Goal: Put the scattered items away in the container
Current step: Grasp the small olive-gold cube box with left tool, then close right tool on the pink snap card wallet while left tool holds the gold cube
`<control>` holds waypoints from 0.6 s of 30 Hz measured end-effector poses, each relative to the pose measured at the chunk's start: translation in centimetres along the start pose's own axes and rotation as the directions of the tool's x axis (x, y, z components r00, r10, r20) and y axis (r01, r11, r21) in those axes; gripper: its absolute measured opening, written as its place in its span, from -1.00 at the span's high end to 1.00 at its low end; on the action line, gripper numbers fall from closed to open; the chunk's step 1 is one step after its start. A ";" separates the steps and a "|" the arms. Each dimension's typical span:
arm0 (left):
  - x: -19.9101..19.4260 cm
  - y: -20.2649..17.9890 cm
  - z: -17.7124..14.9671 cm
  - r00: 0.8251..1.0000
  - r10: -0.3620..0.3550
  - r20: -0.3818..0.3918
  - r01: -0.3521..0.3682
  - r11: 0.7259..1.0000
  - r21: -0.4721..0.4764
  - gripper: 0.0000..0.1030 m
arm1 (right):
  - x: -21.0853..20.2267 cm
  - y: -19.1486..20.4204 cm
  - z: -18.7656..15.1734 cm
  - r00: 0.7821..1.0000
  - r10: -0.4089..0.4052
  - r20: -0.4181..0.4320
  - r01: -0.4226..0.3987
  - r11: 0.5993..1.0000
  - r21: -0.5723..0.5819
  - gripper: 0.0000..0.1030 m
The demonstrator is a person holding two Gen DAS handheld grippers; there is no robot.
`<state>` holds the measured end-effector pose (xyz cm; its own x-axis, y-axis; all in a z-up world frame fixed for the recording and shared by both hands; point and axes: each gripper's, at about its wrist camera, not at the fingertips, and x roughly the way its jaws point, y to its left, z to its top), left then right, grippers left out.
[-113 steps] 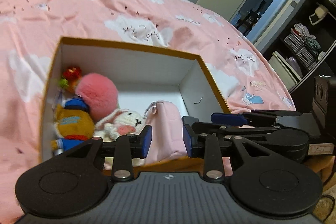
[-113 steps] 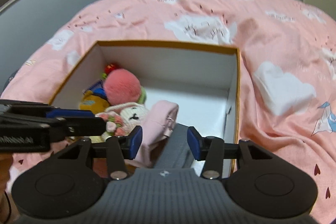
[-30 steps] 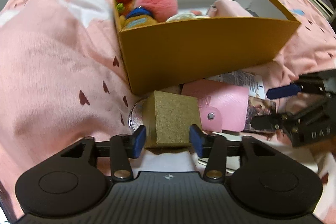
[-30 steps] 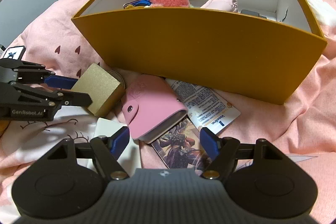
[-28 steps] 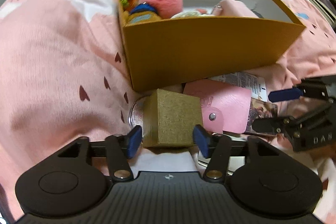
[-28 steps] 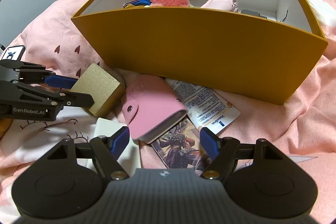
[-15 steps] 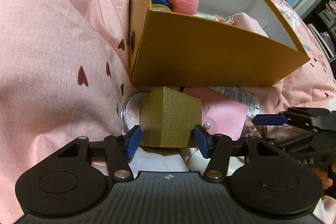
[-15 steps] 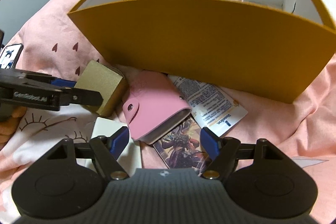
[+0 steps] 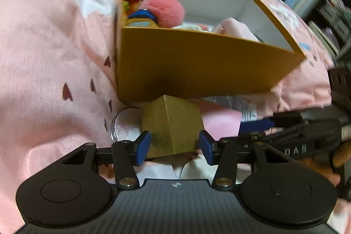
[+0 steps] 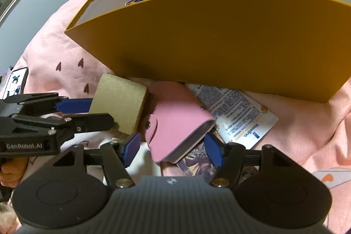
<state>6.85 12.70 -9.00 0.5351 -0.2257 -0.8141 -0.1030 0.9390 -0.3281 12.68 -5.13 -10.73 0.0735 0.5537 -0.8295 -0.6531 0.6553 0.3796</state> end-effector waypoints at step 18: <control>-1.2 -4.1 -0.5 0.995 -0.007 0.102 -0.008 0.990 0.143 0.11 | -2.4 0.6 -0.1 0.990 -0.082 0.116 0.087 0.995 -0.038 0.00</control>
<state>6.21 9.03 -6.88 0.6188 -0.2047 -0.7584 0.0141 0.9682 -0.2499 12.00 -6.14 -8.52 0.2134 0.5539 -0.8048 -0.6727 0.6806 0.2901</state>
